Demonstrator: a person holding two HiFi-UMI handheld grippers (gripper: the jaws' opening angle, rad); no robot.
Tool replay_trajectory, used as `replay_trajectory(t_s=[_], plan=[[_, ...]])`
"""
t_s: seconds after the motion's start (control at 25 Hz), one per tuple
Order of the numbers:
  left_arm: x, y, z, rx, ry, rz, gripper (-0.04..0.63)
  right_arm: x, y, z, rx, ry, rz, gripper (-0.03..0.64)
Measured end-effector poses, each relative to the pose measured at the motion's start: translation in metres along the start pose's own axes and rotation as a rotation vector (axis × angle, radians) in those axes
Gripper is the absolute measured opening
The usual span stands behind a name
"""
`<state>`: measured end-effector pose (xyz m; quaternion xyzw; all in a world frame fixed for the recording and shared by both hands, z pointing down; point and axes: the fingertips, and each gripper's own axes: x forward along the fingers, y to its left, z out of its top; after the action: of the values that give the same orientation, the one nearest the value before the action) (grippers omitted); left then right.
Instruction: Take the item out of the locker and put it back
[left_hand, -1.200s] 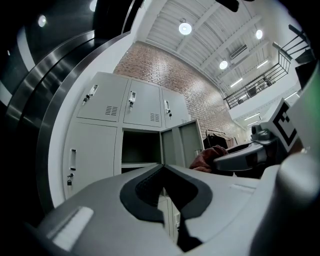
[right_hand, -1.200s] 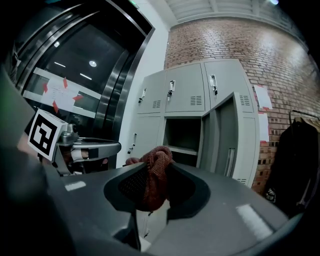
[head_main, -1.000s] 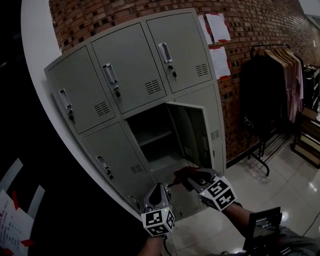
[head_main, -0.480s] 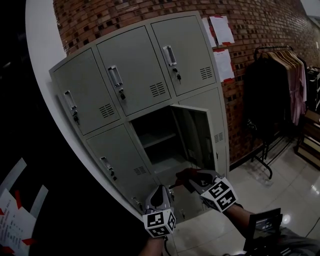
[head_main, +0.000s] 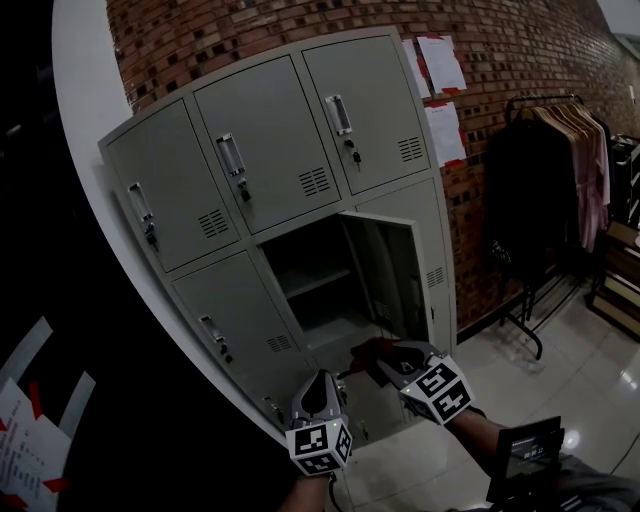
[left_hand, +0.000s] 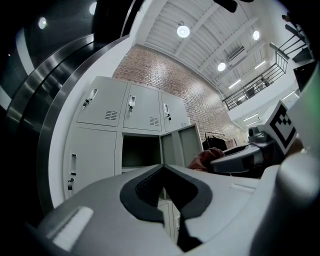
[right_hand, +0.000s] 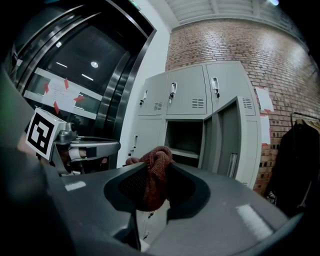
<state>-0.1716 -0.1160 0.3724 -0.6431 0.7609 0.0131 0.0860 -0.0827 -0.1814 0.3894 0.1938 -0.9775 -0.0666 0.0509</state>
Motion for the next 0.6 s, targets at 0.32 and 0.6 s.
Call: replay_trajectory(t_s=[0.32,0.6], plan=[[-0.002,0.003,0.003,-0.013,-0.012,-0.006,-0.003,0.003,0.002,0.001,-0.007,0.005,-0.008,0.101],[-0.011,0.013,0.000,-0.022,0.000,-0.009,-0.003,0.008,0.013,0.001,-0.006,0.017,-0.012,0.101]])
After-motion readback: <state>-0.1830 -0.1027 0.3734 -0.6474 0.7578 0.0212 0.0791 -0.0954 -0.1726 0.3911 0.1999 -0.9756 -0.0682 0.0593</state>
